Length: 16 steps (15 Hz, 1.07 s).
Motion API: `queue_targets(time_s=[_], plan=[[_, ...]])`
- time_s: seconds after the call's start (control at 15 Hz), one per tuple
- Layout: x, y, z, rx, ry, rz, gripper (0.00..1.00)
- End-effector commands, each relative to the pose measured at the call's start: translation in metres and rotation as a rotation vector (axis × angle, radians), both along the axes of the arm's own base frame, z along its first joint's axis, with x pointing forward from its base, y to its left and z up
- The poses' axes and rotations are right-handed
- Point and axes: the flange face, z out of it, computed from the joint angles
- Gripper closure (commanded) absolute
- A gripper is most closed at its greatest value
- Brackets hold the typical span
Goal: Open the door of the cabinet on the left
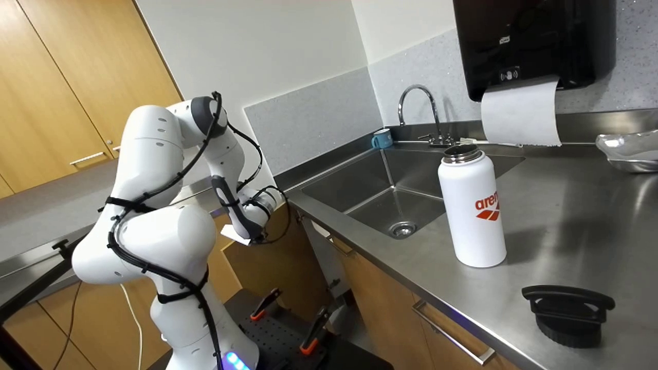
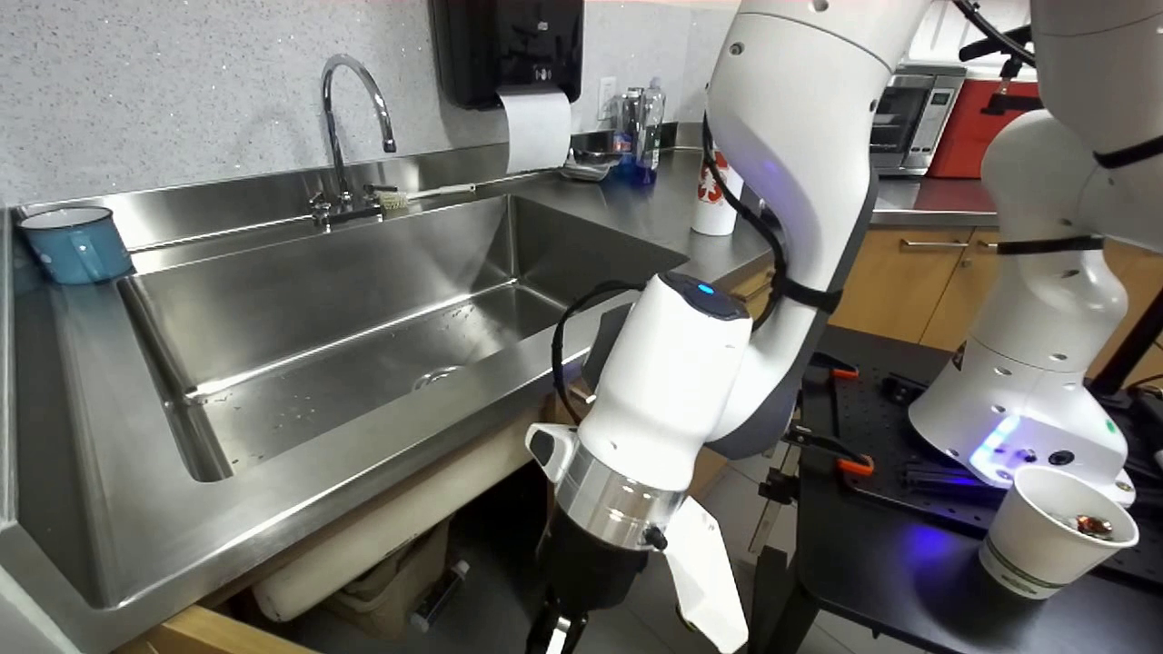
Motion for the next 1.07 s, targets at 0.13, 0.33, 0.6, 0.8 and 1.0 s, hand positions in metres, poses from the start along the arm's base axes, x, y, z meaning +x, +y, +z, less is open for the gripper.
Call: queue_targets(time_s=[0.13,0.33,0.6,0.8,1.0], plan=[[-0.032,0.024,0.026,-0.176,-0.156,0.121,1.0],[-0.072,0.042,0.064,-0.212,-0.253,0.252,1.0],[-0.119,0.045,0.116,-0.263,-0.403,0.397,1.0],[-0.14,0.037,0.155,-0.306,-0.538,0.471,1.0],[-0.153,0.026,0.186,-0.337,-0.632,0.502,1.0]])
